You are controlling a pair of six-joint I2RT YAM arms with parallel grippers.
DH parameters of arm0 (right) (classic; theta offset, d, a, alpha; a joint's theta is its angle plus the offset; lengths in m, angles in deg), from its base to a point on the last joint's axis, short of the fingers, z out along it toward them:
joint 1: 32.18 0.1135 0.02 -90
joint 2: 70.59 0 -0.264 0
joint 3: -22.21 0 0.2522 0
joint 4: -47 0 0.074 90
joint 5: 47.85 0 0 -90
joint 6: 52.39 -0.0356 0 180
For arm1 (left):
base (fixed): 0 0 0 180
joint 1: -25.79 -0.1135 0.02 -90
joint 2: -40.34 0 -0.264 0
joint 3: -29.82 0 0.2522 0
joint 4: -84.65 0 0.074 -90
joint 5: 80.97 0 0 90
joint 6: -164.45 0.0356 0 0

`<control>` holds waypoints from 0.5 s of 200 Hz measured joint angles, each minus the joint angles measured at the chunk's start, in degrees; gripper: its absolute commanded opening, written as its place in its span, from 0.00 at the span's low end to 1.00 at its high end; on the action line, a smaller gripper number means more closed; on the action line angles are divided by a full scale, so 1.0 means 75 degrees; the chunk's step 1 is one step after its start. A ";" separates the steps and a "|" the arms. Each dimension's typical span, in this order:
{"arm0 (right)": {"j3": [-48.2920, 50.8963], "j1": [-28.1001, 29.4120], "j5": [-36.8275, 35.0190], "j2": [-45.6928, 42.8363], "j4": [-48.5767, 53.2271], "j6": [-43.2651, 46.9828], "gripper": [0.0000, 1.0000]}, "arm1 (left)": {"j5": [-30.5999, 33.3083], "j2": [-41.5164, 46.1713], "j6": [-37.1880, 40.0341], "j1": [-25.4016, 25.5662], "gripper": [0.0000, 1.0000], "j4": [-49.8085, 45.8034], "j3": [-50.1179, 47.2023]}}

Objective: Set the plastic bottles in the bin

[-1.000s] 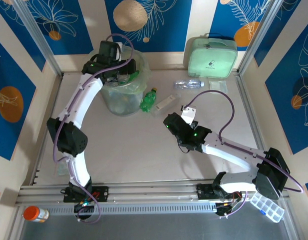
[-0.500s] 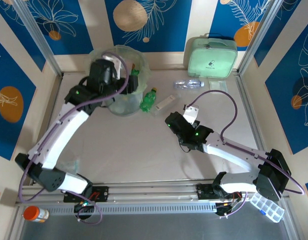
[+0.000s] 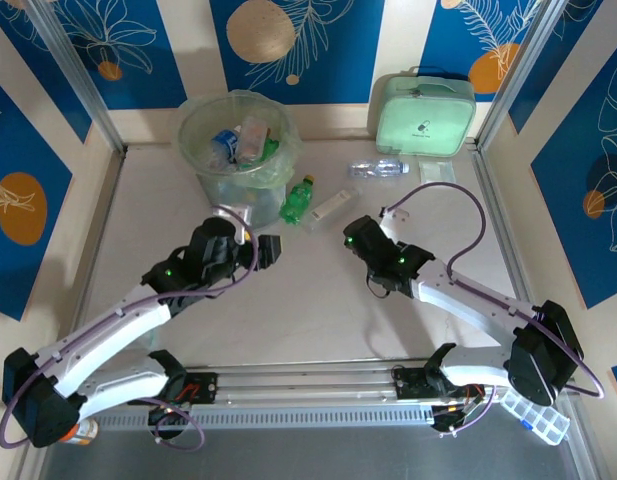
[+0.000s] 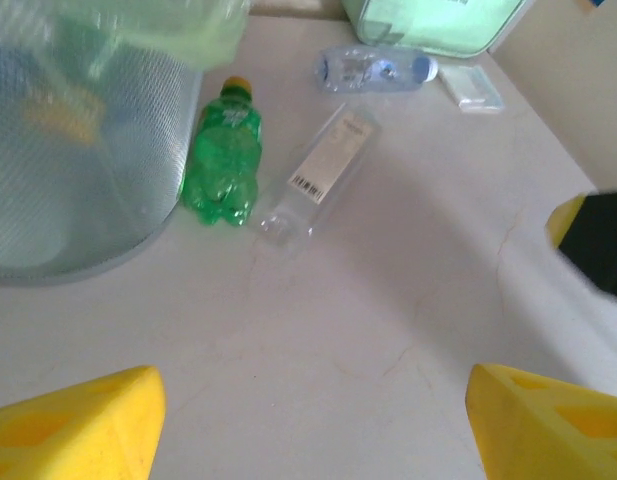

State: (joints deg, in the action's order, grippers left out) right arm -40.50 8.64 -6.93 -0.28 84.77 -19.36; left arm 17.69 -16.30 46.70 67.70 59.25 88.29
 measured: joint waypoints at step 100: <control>-0.2917 -0.1781 0.3060 0.3372 0.0749 -0.1483 0.86 | 0.0903 0.1743 -0.0251 0.0000 0.81 0.2503 -0.2305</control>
State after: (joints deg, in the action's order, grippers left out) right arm -62.38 -4.72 16.02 25.01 90.39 -30.49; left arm 24.47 -3.23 44.82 67.70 78.03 71.00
